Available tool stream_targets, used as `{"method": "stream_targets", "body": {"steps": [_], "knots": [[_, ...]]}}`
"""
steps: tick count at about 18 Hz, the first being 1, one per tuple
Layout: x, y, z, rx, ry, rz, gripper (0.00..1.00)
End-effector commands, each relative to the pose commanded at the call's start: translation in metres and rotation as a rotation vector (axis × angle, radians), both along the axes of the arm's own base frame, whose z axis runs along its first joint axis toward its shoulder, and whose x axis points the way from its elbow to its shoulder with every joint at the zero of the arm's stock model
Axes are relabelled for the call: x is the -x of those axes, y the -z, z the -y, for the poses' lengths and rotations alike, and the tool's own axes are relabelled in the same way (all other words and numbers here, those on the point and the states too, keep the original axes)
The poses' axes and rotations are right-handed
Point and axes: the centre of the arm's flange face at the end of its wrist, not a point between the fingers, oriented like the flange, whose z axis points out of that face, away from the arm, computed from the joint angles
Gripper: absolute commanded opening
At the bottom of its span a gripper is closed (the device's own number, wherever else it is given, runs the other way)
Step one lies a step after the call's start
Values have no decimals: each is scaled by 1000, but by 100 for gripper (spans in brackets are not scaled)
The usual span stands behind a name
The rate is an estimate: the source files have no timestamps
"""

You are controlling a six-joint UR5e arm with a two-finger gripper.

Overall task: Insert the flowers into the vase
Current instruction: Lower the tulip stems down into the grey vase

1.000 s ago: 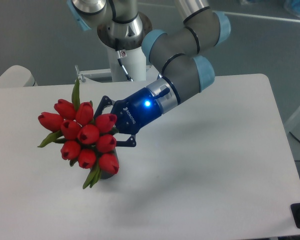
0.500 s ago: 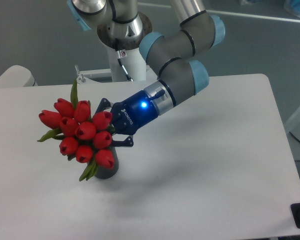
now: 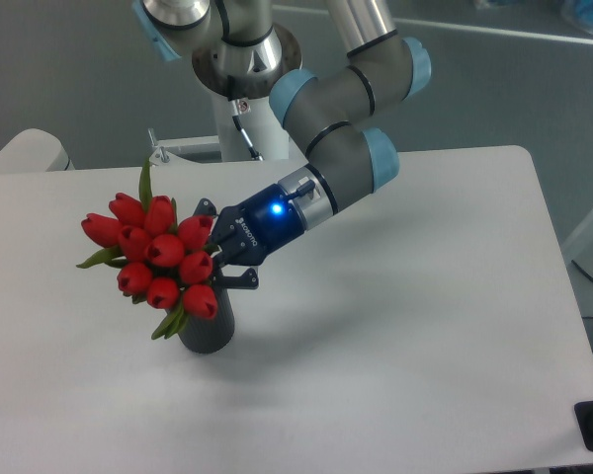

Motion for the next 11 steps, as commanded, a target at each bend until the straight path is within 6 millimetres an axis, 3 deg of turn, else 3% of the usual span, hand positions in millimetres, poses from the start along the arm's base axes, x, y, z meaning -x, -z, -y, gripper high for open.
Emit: {"method": "stream_targets", "body": {"steps": [6, 9, 11], "knots": [[-4, 24, 16, -15, -13, -32, 28], [-3, 25, 18, -13, -15, -31, 43], [-5, 28, 18, -13, -13, -31, 61]]}}
